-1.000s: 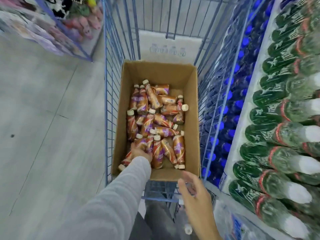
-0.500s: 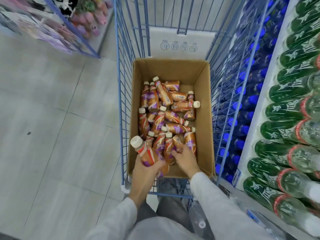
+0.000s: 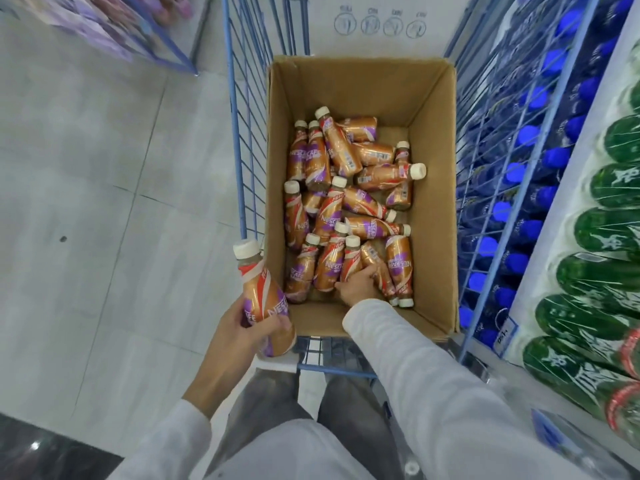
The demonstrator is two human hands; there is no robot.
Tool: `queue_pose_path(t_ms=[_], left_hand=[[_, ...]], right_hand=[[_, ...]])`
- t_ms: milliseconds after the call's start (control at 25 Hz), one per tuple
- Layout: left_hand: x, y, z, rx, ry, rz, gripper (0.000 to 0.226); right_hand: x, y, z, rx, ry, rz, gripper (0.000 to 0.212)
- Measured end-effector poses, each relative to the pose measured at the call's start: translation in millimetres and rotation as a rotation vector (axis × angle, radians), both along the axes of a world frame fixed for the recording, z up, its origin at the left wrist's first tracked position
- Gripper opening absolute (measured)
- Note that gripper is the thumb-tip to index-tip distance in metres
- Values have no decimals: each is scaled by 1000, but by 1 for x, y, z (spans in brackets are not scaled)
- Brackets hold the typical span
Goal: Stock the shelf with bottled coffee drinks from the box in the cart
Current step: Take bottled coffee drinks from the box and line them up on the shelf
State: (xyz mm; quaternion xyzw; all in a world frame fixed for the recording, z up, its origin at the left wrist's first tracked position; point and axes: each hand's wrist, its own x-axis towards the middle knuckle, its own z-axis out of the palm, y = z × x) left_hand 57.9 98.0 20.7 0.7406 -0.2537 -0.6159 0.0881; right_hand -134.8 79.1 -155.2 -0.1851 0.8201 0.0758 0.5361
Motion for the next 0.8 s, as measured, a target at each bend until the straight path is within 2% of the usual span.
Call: queue_pose_path(t_ms=[160, 280, 440, 520, 640, 720, 800], left_hand=[[-9, -6, 13, -61, 45, -15, 52], [-23, -14, 37, -132, 125, 1, 55], [-42, -17, 82, -226, 249, 3, 78], [-49, -19, 102, -266, 308, -14, 77], [-60, -26, 130, -332, 407, -101, 59], [-68, -34, 144, -385, 478, -197, 49], [-80, -39, 156, -426, 564, -303, 49]], right_hand=[[-22, 3, 25, -27, -212, 26, 96], [-35, 18, 80, -243, -321, -95, 90], [-47, 36, 174, -509, -408, -251, 72], [-52, 42, 220, -626, -413, -292, 68], [-58, 54, 287, -825, -333, -353, 56], [-58, 65, 326, -954, -259, -451, 56], [-54, 84, 355, -1065, -203, -571, 60]])
